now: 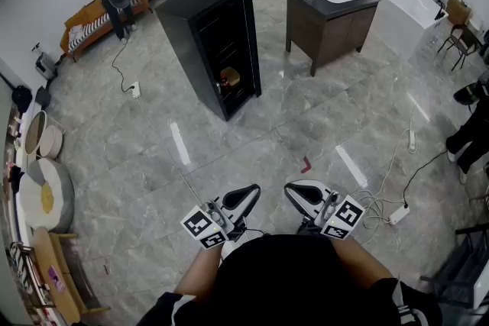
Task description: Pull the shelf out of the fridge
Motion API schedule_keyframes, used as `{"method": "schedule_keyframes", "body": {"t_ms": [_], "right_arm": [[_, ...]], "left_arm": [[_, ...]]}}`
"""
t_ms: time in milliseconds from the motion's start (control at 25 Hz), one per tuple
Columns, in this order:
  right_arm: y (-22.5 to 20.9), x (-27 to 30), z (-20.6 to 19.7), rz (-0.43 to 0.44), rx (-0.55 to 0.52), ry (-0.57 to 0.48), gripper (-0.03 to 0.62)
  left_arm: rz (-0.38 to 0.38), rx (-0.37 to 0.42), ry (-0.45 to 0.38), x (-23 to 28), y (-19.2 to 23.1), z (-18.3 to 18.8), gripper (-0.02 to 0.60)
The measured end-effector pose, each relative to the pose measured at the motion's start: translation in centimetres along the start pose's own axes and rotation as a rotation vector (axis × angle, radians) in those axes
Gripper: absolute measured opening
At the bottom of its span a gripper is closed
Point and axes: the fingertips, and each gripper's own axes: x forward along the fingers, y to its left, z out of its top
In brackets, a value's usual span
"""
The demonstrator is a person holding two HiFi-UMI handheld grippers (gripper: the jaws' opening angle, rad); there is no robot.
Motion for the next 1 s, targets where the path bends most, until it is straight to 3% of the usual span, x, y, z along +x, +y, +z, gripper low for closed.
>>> {"method": "schedule_keyframes", "body": {"t_ms": [240, 680, 1000], "right_arm": [[-0.3, -0.9, -0.5, -0.029, 0.018, 0.016, 0.025], [0.9, -0.1, -0.9, -0.039, -0.001, 0.006, 0.026], [1.7, -1.1, -1.4, -0.041, -0.005, 0.023, 0.026]], "left_arm": [[-0.038, 0.013, 0.026, 1.4, -0.9, -0.4, 0.023], [0.001, -0.011, 0.068, -1.0, -0.7, -2.5, 0.023], [-0.021, -0.021, 0.067, -1.1, -1.4, -2.9, 0.023]]}}
